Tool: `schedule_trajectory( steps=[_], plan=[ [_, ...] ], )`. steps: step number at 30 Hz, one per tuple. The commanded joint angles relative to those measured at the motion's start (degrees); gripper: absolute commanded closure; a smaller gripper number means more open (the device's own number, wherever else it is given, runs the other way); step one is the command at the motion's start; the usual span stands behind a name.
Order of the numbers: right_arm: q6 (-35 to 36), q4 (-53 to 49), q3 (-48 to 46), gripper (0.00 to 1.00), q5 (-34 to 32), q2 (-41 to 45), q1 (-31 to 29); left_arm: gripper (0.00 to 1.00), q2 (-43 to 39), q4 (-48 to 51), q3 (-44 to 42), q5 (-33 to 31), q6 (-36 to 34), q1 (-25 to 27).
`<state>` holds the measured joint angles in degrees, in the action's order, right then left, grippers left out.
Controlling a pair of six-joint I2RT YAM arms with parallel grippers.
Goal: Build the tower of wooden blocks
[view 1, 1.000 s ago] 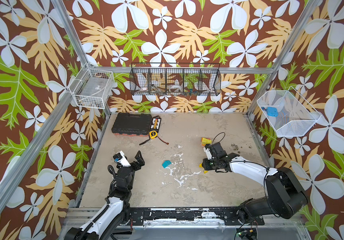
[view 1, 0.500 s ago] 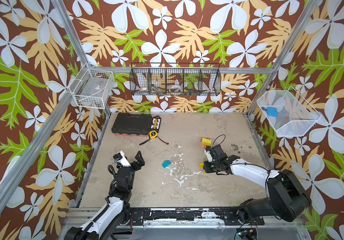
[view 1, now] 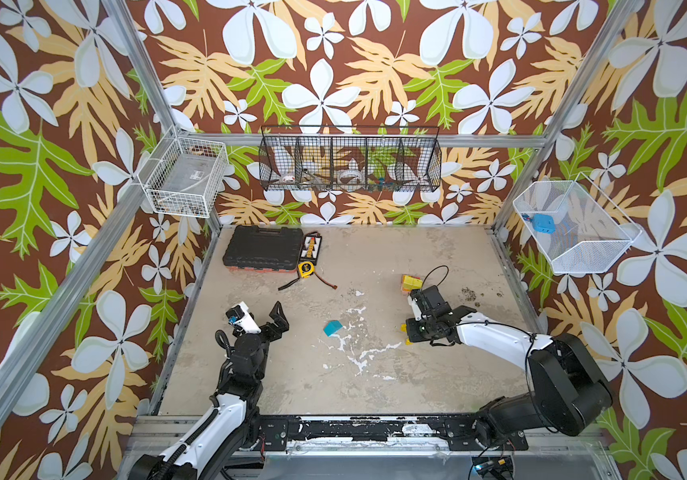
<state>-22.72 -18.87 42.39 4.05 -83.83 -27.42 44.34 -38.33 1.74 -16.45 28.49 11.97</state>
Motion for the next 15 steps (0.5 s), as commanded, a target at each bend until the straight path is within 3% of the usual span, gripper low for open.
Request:
schedule_trajectory(
  steps=[1,8,15],
  plan=[
    [-0.73,-0.20,-0.29,0.76,-1.36,-0.56,-0.43,0.00,0.31,-1.27,0.11,-0.12,0.17,-0.07],
    [-2.33,-2.78,0.95,0.87,-5.94,-0.43,-3.11,0.00,0.38,-1.39,0.11,-0.52,0.23,-0.07],
    [-10.12,-17.15,10.00,0.91,-25.52,-1.86,-10.89,0.00,0.14,-1.24,0.11,-0.42,0.16,-0.03]
  ],
)
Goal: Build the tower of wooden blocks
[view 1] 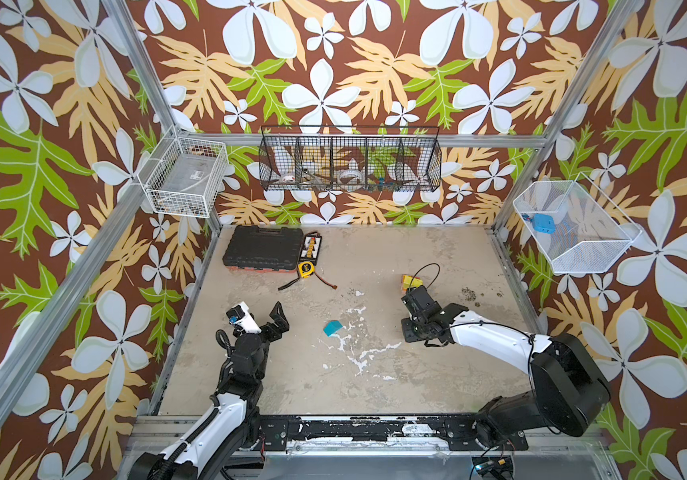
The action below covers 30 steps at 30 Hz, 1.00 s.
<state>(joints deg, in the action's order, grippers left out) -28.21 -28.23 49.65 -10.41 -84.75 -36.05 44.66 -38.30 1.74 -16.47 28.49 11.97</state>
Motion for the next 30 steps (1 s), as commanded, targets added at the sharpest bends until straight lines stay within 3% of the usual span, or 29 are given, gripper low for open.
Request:
schedule_trajectory(
  steps=[1,8,15,22,26,30],
  plan=[
    [-6.06,-10.50,4.67,0.91,-14.19,-2.34,-3.79,0.00,-0.15,-1.26,0.11,-0.41,0.18,-0.04],
    [-16.17,-24.78,15.71,0.95,-28.77,-17.88,-12.34,0.00,-0.48,-1.24,-0.05,0.01,0.11,-0.08],
    [-19.52,-33.22,26.47,0.96,-34.34,-32.01,-16.04,0.00,-0.54,-1.19,-0.07,0.20,0.16,-0.05],
    [-23.56,-39.52,26.78,0.93,-39.19,-36.89,-15.81,0.00,-0.63,-1.19,-0.09,-0.10,0.21,-0.10],
    [-22.52,-36.80,23.61,0.90,-37.72,-34.67,-15.71,0.00,-0.87,-1.16,-0.16,0.01,0.16,-0.04],
    [-18.32,-31.47,21.67,0.80,-34.03,-32.03,-15.71,0.00,-0.72,-1.19,-0.16,-0.01,0.16,-0.07]
  ],
)
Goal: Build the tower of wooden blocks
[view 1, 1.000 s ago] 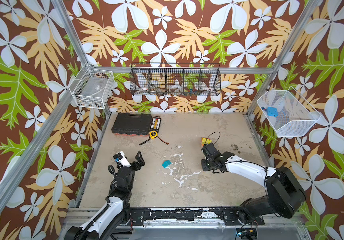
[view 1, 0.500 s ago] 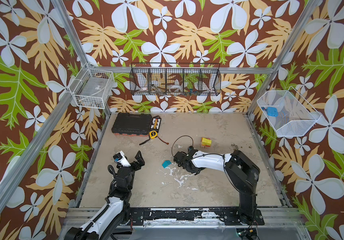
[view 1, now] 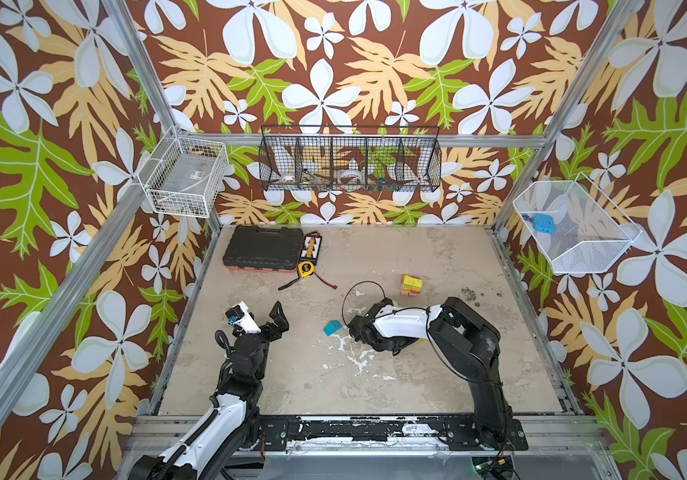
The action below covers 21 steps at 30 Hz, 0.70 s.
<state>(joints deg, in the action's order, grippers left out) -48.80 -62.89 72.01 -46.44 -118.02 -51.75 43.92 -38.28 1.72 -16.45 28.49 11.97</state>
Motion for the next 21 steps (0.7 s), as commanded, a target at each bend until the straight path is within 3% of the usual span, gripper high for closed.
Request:
schedule_trajectory(
  steps=[1,4,8,13,17,19,21],
  plan=[
    [2.89,3.97,-0.85,0.77,2.54,1.69,-0.02,0.00,0.02,-1.23,-0.13,-0.09,0.12,-0.07],
    [3.00,4.74,-1.06,0.67,3.43,2.43,-0.19,0.00,-0.06,-1.19,-0.13,0.26,0.16,-0.04],
    [3.26,5.39,-1.52,0.67,3.96,2.45,-0.44,0.00,-0.09,-1.27,-0.18,-0.03,0.14,-0.05],
    [3.17,6.09,-2.22,0.89,3.61,2.53,-0.71,0.00,0.02,-1.24,-0.13,0.17,0.16,-0.02],
    [1.57,3.39,-1.55,0.91,2.07,1.29,-0.73,0.00,0.02,-1.22,-0.13,-0.21,0.16,-0.08],
    [1.23,3.73,-1.80,0.87,1.61,2.27,-0.80,0.00,0.19,-1.23,-0.05,-0.20,0.19,-0.01],
    [2.90,6.00,-2.67,0.73,2.64,5.73,-0.72,0.00,0.17,-1.21,-0.05,0.09,0.14,-0.02]
  ],
)
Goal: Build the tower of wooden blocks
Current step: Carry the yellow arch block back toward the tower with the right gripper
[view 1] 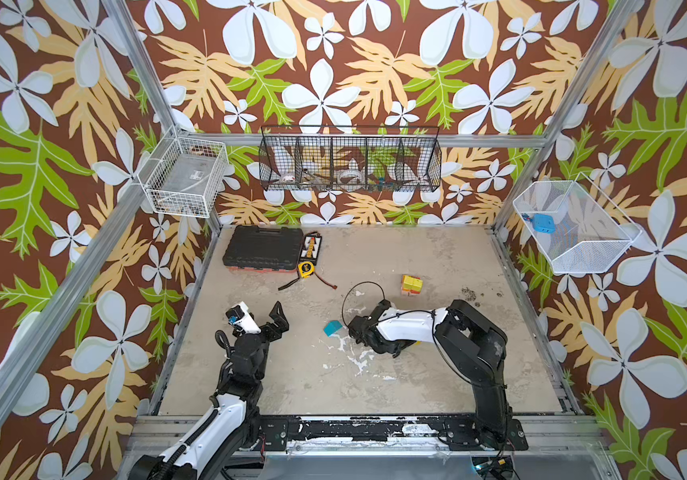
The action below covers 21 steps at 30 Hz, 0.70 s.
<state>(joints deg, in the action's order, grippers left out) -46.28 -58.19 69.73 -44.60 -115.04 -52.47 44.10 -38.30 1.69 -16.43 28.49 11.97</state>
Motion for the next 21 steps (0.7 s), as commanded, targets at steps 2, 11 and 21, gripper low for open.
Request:
schedule_trajectory(
  steps=[2,11,21],
  plan=[
    [3.58,4.88,-1.49,0.67,3.31,7.16,0.29,0.00,-0.06,-1.23,-0.11,-0.07,0.16,-0.09],
    [18.18,26.26,-16.04,0.58,30.19,31.82,15.20,0.00,-0.15,-1.24,-0.11,0.09,0.07,-0.04],
    [21.97,31.20,-20.25,0.57,39.54,30.07,20.11,0.00,0.38,-4.01,-0.68,6.80,-2.23,-0.02]
  ],
)
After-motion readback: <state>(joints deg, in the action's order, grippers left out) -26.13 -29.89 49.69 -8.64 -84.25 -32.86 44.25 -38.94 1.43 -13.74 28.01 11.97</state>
